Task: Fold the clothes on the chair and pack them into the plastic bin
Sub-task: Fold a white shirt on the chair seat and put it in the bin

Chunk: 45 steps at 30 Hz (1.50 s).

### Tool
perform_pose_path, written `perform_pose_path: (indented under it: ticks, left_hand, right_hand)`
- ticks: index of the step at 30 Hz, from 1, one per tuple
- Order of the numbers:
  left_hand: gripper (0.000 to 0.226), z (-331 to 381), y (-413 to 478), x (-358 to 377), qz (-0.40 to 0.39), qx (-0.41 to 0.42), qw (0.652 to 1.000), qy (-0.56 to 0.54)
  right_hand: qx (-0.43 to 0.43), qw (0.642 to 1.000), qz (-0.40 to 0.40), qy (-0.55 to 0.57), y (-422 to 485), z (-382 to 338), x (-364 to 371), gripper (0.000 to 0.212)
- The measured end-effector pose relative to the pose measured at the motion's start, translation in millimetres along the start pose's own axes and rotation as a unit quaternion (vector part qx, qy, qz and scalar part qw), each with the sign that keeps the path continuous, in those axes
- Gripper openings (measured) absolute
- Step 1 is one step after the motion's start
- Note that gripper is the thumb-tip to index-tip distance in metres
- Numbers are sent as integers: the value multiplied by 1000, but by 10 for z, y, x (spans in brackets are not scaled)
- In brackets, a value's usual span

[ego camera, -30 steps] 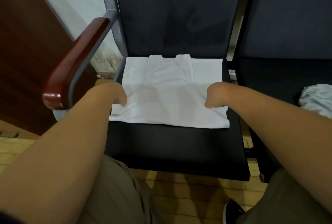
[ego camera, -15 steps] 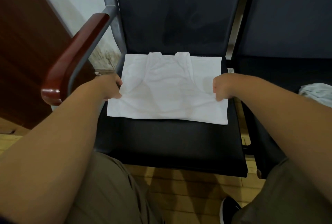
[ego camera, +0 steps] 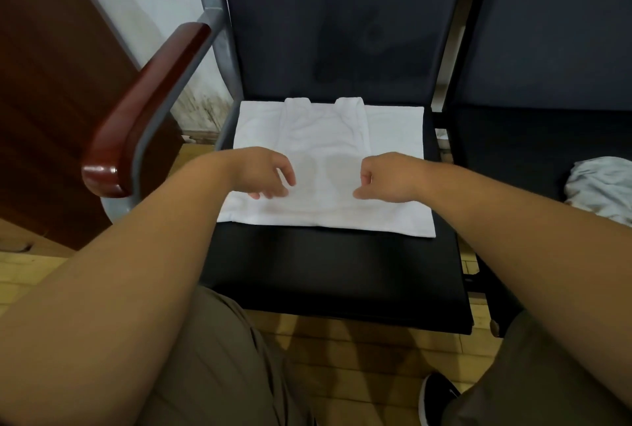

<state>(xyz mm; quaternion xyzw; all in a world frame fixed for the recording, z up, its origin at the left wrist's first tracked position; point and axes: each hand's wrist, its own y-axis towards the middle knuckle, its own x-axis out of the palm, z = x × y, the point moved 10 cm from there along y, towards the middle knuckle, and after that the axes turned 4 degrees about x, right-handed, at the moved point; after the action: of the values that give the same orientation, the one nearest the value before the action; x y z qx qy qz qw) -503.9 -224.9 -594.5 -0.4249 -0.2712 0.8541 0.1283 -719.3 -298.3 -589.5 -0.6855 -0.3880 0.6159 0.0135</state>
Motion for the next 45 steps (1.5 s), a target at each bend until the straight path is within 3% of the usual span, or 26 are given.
perform_pose_path:
  ticks: [4, 9, 13, 17, 19, 22, 27, 29, 32, 36, 40, 45]
  left_hand:
    - [21, 107, -33, 353, -80, -4, 996, 35]
    - [21, 165, -76, 512, -90, -16, 995, 39]
    - [28, 214, -238, 719, -158, -34, 987, 5]
    - [38, 260, -416, 831, -217, -42, 975, -1]
    - [31, 241, -452, 719, -184, -42, 982, -1]
    - [21, 39, -439, 355, -71, -66, 995, 17]
    - [40, -502, -576, -134, 82, -189, 975, 82]
    - [55, -676, -687, -162, 80, -228, 967, 76]
    - [75, -914, -887, -7, 0, -290, 957, -7]
    - [47, -1037, -902, 208, -71, -289, 955, -12]
    - [22, -1064, -756, 188, -46, -226, 973, -1]
    - [15, -1134, -771, 130, -39, -201, 975, -87]
  right_hand:
    - [14, 997, -58, -39, -39, 39, 230, 55]
    - [16, 996, -61, -68, -109, 79, 350, 80]
    - [25, 988, -102, -110, -258, 142, 441, 81]
    - [30, 977, -144, -154, -366, 173, 489, 65]
    - [30, 979, -144, -144, -320, 148, 471, 53]
    - [31, 989, -102, -106, -235, 11, 334, 51]
    - [-4, 999, -21, -46, -171, -435, 113, 45]
    - [-28, 999, 11, -22, -123, -610, 54, 40]
    - [-51, 997, 49, 12, -13, -807, 36, 32]
    - [-56, 993, 86, 51, 159, -963, 100, 24]
    - [-51, 986, 114, 113, 245, -1096, 148, 23]
    - [-38, 979, 136, 149, 406, -1275, 94, 25]
